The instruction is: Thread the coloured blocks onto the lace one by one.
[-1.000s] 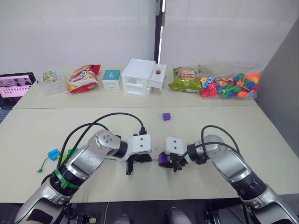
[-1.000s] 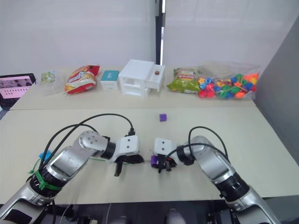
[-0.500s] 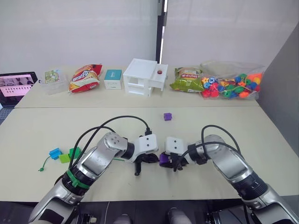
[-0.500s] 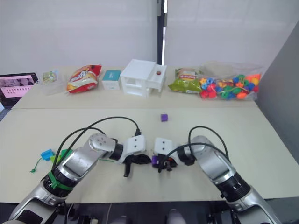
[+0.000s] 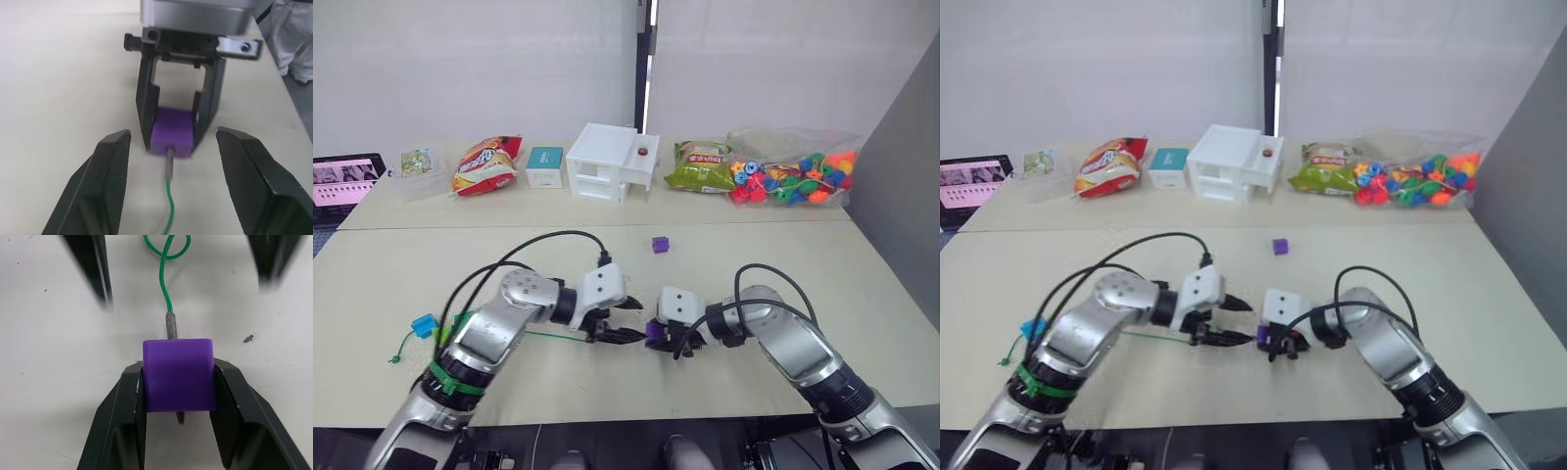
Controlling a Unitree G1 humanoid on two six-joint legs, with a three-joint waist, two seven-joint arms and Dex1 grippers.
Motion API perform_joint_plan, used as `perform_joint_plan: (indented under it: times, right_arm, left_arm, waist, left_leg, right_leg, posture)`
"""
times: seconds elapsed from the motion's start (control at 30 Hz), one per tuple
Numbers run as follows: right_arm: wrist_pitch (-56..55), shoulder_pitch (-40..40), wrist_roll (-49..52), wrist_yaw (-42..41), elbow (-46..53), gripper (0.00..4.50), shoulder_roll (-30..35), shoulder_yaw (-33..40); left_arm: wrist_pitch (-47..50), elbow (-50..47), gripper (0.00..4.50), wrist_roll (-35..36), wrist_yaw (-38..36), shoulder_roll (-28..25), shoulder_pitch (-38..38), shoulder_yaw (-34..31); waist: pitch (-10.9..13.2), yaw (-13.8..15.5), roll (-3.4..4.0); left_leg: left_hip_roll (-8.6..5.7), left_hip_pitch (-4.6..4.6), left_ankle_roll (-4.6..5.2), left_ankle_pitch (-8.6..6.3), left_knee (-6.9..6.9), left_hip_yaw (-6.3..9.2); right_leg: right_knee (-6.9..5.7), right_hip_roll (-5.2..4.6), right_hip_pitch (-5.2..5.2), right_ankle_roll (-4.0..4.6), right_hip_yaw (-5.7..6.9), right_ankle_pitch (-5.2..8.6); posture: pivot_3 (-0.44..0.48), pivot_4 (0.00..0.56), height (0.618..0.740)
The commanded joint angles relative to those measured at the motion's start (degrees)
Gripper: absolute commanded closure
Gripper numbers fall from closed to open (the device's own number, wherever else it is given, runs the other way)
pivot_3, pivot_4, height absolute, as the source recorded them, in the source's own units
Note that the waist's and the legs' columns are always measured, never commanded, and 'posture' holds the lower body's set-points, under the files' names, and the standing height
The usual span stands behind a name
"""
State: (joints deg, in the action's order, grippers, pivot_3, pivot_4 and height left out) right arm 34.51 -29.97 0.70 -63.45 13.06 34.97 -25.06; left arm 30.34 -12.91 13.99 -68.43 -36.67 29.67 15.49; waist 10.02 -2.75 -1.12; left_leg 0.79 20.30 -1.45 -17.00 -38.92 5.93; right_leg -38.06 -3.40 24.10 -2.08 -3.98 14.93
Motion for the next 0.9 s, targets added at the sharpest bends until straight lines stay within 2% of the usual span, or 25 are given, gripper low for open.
perform_joint_plan:
  times: [0.03,0.27,0.47,0.57,0.73,0.77,0.9]
  right_arm:
    - [0.72,0.96,0.08,0.3,1.05,3.31,0.41,-0.91]
    - [1.39,1.16,0.48,0.51,1.85,3.31,1.0,-0.66]
    - [2.32,1.06,1.0,0.56,2.95,3.31,1.56,-0.3]
    - [2.84,1.23,1.19,0.7,3.53,3.31,1.84,-0.23]
    - [3.38,1.58,1.31,1.04,4.19,3.31,2.16,-0.13]
    - [3.47,1.67,1.31,1.13,4.31,3.31,2.2,-0.11]
    - [3.87,1.93,1.42,1.33,4.71,3.31,2.26,-0.1]
  left_arm:
    - [-2.54,-0.26,1.78,0.85,-0.79,-1.71,-1.58,-1.56]
    - [-9.05,5.02,1.78,-2.94,0.66,-2.73,-4.21,-0.52]
    - [-14.62,10.75,1.78,-6.4,1.96,0.08,-4.22,1.98]
    - [-16.12,11.88,2.6,-6.98,1.44,0.54,-4.11,2.53]
    - [-16.43,11.8,4.3,-6.41,0.47,0.84,-4.34,2.44]
    - [-16.28,11.57,4.49,-6.18,0.27,0.87,-4.37,2.4]
    - [-15.99,11.06,4.5,-6.22,-0.02,1.21,-4.27,2.63]
  waist:
    - [0.0,0.14,0.0]
    - [0.0,0.21,0.0]
    - [0.0,0.3,0.0]
    - [0.0,0.33,0.0]
    - [0.0,0.32,0.0]
    - [0.0,0.32,0.0]
    - [0.0,0.32,0.0]
  left_leg:
    - [0.0,0.0,0.0,0.0,0.0,0.0]
    - [0.0,0.01,0.0,0.0,0.0,0.0]
    - [-0.02,0.03,0.0,0.0,0.0,0.0]
    - [-0.02,0.04,0.0,0.0,0.0,0.0]
    - [-0.02,0.04,0.0,0.0,0.0,0.0]
    - [-0.02,0.04,0.0,0.0,0.0,0.0]
    - [-0.02,0.04,0.0,0.0,0.0,0.0]
  right_leg:
    - [0.0,-0.01,-0.01,0.0,0.0,0.0]
    - [0.0,-0.01,0.01,0.0,0.01,0.0]
    - [0.02,-0.02,0.01,0.0,0.01,0.0]
    - [0.02,-0.02,0.02,0.0,0.02,0.0]
    - [0.02,-0.02,0.01,0.0,0.02,0.0]
    - [0.02,-0.02,0.01,0.0,0.02,0.0]
    - [0.02,-0.02,0.01,0.0,0.02,0.0]
  posture:
    - [0.0,0.15,0.74]
    - [0.0,0.15,0.74]
    - [0.0,0.15,0.74]
    - [0.0,0.15,0.74]
    - [0.0,0.15,0.74]
    - [0.0,0.15,0.74]
    - [0.0,0.15,0.74]
